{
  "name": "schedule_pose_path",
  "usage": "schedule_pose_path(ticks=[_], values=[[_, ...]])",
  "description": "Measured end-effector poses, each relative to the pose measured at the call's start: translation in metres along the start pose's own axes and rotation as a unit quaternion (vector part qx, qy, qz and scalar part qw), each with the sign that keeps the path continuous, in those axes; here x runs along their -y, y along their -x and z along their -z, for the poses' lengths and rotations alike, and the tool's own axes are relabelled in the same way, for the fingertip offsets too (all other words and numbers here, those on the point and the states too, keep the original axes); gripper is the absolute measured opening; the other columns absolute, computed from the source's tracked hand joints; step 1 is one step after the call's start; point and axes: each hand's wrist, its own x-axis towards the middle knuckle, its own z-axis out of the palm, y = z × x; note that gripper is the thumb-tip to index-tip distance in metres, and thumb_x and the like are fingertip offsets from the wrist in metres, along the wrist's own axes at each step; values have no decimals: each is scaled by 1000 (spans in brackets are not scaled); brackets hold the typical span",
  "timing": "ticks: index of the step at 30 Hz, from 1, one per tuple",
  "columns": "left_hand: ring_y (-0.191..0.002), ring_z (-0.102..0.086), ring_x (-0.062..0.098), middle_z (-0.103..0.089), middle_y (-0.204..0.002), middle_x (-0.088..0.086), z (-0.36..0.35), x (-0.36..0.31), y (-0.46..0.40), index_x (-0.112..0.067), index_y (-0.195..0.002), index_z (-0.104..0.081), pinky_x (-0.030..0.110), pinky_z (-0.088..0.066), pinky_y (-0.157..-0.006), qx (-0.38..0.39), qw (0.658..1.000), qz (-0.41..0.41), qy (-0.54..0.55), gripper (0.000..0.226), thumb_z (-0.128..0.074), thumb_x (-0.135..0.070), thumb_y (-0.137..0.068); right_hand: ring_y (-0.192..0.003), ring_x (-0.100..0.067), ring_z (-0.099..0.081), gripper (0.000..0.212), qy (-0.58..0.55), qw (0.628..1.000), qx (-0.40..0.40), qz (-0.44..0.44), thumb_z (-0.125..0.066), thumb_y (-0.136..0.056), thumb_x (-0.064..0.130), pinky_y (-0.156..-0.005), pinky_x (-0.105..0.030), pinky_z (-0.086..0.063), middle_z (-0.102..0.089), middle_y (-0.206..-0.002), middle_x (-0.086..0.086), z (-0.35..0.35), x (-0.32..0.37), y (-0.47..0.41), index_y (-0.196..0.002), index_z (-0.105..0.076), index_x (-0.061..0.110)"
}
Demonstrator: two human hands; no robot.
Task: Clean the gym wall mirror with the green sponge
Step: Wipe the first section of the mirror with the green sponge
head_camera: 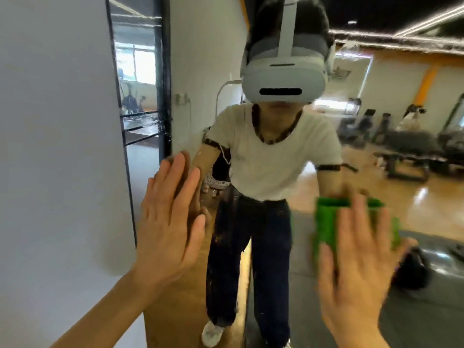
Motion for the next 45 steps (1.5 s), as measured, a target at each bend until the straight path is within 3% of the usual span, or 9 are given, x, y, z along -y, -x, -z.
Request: schedule_pose_path(ticks=[3,10,14,18,24,32,38,42,45], values=[[-157,1,13,7,-169,-13,-2,2,1,-28,-161,-10,35,-2,-127,-7,1000,-11,2,61,-33,-36,-105,-155,-18,6,52,2,994,-35,-107,-24,-109,27,-123,-43,13,5,-169,8,-7,30,4,-158,-17,11],[-157,1,13,7,-169,-11,-3,4,2,-25,-162,-7,33,-2,-127,-17,1000,-21,-2,62,-33,-27,-106,-156,-17,2,63,24,985,46,164,-36,-103,21,-126,-42,5,-9,-167,1,-37,96,-14,-161,-12,15],[-157,0,15,8,-170,-9,-2,3,4,-18,-160,-15,34,-2,-127,-4,1000,-19,-2,69,-42,-20,-96,-156,-18,-1,59,50,998,-19,34,-32,-107,24,-125,-42,9,-4,-169,6,-10,21,10,-161,-11,17],[-157,-3,18,5,-170,-6,-3,4,5,-21,-163,-5,36,-5,-127,-5,1000,-19,-5,75,-41,-20,-97,-155,-17,-1,61,64,994,-66,-67,-35,-105,23,-122,-43,8,-4,-169,5,-21,56,-12,-161,-11,14],[-157,-5,16,3,-170,-8,-3,5,5,-10,-158,-13,36,-6,-128,-7,1000,-1,24,68,-41,-22,-98,-155,-16,8,53,28,989,25,141,-28,-106,18,-124,-43,10,-11,-165,3,-34,103,-53,-157,-13,14],[-157,1,13,6,-170,-11,21,30,-1,-23,-163,-1,35,2,-127,-8,999,-41,34,71,-38,-26,-101,-155,-16,11,60,20,996,-6,-88,-33,-103,22,-124,-44,13,9,-168,10,-9,67,-41,-158,-12,7],[-157,-3,29,-2,-169,9,28,87,-55,-15,-163,-8,58,-4,-125,23,997,-59,-52,64,-34,-23,-105,-154,-17,11,73,19,993,38,114,-52,-98,9,-124,-49,7,-2,-164,2,-24,107,-80,-157,-8,12],[-155,-9,21,-19,-163,8,45,94,-73,-4,-156,-25,44,-1,-127,-3,988,-142,-54,52,-28,-21,-107,-156,-19,4,55,-65,995,-33,-72,-44,-102,12,-121,-63,-1,-21,-162,-19,-1,49,-62,-153,-24,1],[-155,-7,18,-19,-163,4,47,95,-76,-4,-157,-22,41,-2,-127,-14,984,-161,-73,52,-25,-23,-108,-155,-18,8,53,-36,991,-61,-115,-34,-104,17,-122,-49,10,-20,-161,-19,-8,77,-68,-153,-22,1]])
